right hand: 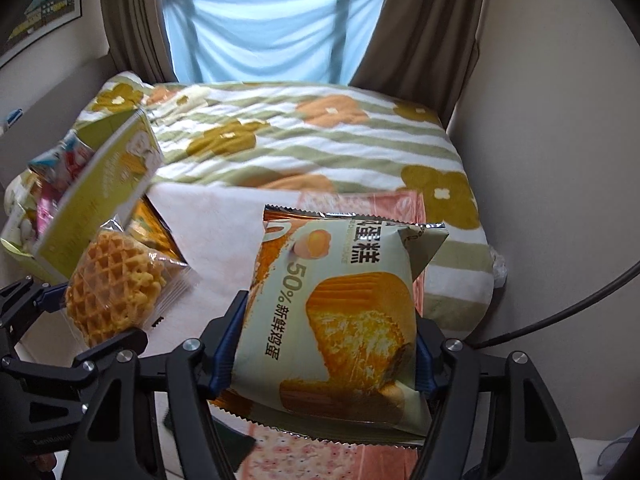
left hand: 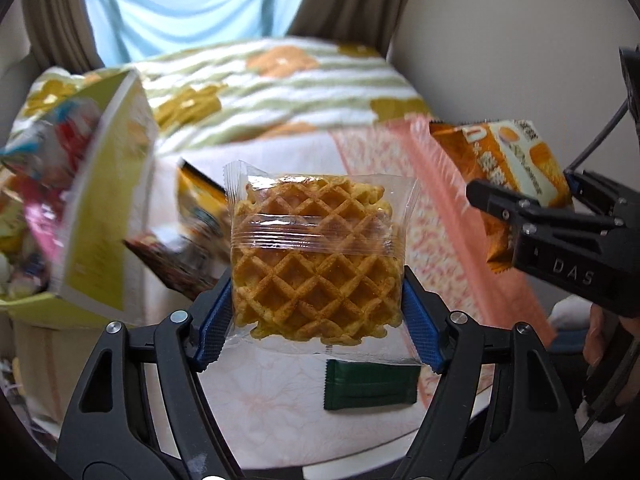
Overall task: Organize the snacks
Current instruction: 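Carry waffle and cake packet over the yellow box and release both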
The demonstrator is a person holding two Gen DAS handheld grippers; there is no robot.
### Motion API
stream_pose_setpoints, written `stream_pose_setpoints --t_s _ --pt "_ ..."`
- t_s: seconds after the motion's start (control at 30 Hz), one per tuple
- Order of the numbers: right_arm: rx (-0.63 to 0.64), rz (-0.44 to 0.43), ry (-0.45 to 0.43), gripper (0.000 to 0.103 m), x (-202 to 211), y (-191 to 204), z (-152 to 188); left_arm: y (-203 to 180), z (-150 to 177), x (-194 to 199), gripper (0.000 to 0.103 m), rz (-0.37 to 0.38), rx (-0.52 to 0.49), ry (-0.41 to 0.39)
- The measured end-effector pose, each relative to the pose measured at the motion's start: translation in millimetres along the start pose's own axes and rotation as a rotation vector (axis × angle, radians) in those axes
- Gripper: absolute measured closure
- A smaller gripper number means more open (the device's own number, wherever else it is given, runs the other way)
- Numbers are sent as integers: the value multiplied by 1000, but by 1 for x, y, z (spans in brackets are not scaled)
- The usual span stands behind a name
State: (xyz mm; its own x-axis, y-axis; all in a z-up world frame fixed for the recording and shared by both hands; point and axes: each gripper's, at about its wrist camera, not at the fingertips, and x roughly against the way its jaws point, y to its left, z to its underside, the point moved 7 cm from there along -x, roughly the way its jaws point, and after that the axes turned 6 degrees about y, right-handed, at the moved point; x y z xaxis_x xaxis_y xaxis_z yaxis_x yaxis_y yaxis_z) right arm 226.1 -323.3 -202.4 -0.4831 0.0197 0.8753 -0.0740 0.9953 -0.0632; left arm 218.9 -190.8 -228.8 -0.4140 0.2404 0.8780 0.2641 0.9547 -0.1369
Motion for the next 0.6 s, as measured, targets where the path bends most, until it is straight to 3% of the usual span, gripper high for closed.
stream_pose_setpoints --t_s 0.23,0.6 --pt "21 -64 -84 38 48 42 -35 48 -22 71 31 8 73 -96" --pt "88 -197 -164 38 64 160 -98 192 -50 145 31 -70 186 -194"
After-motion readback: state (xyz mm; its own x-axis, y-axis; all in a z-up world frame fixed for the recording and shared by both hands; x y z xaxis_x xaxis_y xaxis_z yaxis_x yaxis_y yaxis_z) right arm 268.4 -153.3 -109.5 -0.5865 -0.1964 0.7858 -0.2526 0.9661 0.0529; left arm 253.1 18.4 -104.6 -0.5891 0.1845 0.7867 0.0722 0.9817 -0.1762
